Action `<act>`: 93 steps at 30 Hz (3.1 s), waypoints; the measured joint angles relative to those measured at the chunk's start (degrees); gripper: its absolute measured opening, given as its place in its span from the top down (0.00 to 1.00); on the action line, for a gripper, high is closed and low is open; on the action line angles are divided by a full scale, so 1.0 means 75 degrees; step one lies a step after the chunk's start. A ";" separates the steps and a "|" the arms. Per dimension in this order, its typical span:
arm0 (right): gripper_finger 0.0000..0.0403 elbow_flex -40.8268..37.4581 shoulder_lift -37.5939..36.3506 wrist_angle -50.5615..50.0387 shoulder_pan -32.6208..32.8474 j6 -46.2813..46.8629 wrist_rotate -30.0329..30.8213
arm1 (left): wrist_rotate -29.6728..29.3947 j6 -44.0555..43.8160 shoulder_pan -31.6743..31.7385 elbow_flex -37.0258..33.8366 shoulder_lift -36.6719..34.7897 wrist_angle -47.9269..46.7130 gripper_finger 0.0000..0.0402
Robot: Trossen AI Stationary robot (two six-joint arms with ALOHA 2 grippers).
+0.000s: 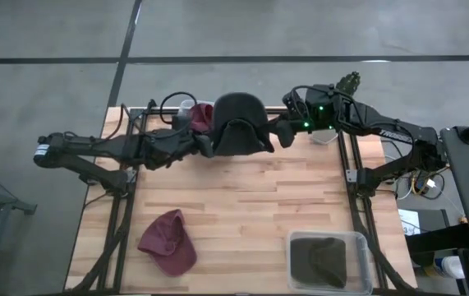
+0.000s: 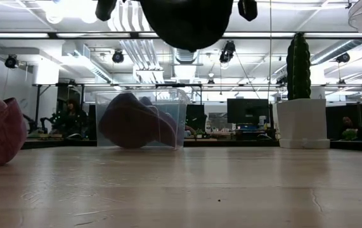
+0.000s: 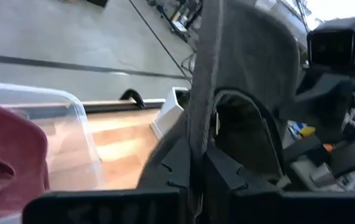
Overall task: Pick and place caps into container
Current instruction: Put the black cap into the bottom transparent container
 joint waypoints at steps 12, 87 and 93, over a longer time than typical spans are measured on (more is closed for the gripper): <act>0.98 0.0003 -0.0032 -0.0287 0.0014 -0.0119 -0.0188 | 0.0302 0.0120 0.0003 0.0000 -0.0298 -0.0189 0.91; 0.91 0.0270 0.1244 -0.3484 0.0541 -0.1523 -0.5803 | 0.7659 -0.4226 0.0365 -0.0015 0.2228 0.2461 0.98; 0.75 0.0274 0.0406 -0.4255 0.0542 -0.1875 -0.6057 | 0.7353 -0.4585 0.0228 -0.0015 0.1927 0.2562 0.99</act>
